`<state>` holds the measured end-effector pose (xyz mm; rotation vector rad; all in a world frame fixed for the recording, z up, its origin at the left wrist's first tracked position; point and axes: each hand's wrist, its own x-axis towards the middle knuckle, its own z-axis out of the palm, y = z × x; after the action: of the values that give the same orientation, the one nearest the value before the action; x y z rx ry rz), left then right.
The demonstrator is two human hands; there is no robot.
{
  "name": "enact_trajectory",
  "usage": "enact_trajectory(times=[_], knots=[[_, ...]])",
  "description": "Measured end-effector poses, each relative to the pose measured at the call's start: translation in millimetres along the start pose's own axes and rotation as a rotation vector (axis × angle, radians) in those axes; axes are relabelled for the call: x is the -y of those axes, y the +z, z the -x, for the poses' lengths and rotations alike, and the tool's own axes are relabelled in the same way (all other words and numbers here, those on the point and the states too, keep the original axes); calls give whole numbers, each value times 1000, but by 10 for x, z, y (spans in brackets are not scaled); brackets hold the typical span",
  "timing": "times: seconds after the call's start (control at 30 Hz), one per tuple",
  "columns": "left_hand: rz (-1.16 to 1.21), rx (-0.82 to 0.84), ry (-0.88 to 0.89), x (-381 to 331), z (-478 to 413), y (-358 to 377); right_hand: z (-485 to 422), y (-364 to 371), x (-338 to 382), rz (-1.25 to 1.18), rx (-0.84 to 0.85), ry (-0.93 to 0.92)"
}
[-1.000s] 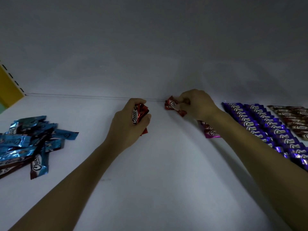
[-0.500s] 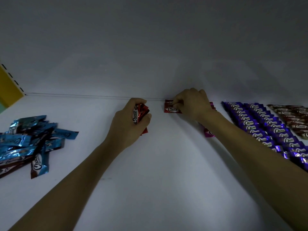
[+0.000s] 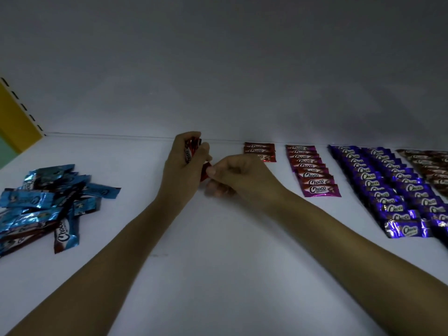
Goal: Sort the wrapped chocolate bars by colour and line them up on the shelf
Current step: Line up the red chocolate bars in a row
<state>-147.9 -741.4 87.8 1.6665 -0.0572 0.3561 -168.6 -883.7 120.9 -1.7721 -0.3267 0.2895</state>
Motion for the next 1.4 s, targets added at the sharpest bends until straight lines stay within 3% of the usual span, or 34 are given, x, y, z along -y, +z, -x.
enact_trajectory(times=[0.2, 0.37, 0.43, 0.5, 0.6, 0.67, 0.7, 0.8, 1.03, 1.27, 1.4], knots=[[-207, -21, 70, -6, -4, -68, -52, -109, 71, -113, -173, 25], [-182, 56, 18, -7, 12, -63, -33, -334, 50, -169, -264, 38], [-198, 70, 9, -4, 25, -53, -36, -446, 3, 51, -388, -99], [-202, 70, 6, 6, 30, -49, -28, -585, -61, 451, -465, -338], [-243, 72, 15, 28, 22, -44, 78, -594, -142, 925, -324, -495], [-258, 74, 27, 31, 26, -40, 153, -459, -188, 1003, -194, -406], [-259, 74, 30, 28, 28, -41, 164, -401, -197, 922, -143, -334], [-252, 75, 36, 25, 30, -44, 80, -424, -230, 764, -203, -268], [-249, 75, 29, 27, 41, -47, -50, -495, -285, 1115, -64, -233], [-254, 88, 45, 22, 46, -44, -138, -740, -238, 953, -219, -36], [-241, 75, 32, 46, 30, -41, -272, -849, -259, 960, -338, -40]])
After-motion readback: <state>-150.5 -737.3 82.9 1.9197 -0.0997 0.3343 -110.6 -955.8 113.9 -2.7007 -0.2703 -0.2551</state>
